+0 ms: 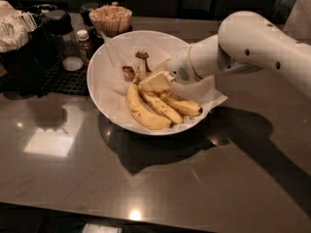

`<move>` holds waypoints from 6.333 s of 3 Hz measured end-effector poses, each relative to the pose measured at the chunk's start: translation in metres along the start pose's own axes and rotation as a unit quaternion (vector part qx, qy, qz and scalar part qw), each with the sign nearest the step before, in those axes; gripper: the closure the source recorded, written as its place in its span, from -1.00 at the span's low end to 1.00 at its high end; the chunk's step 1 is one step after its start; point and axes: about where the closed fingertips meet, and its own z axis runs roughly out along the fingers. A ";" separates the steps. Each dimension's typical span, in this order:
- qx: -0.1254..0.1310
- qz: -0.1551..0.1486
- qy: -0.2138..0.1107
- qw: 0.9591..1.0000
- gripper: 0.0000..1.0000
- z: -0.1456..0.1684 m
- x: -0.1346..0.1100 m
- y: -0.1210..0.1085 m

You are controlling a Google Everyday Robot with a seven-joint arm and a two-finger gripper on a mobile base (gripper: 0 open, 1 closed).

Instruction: Pick banana from white bowl

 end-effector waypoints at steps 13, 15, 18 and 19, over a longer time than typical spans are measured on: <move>-0.021 -0.097 0.090 0.991 -0.16 -0.011 0.011 0.002; 0.008 -0.105 0.119 0.987 0.68 -0.008 0.008 0.012; 0.023 -0.097 0.144 0.985 0.70 0.000 0.009 0.021; 0.023 -0.097 0.144 0.985 0.30 0.000 0.009 0.021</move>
Offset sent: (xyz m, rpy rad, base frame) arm 0.0018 -0.0099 0.0102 0.0870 -0.0183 0.0239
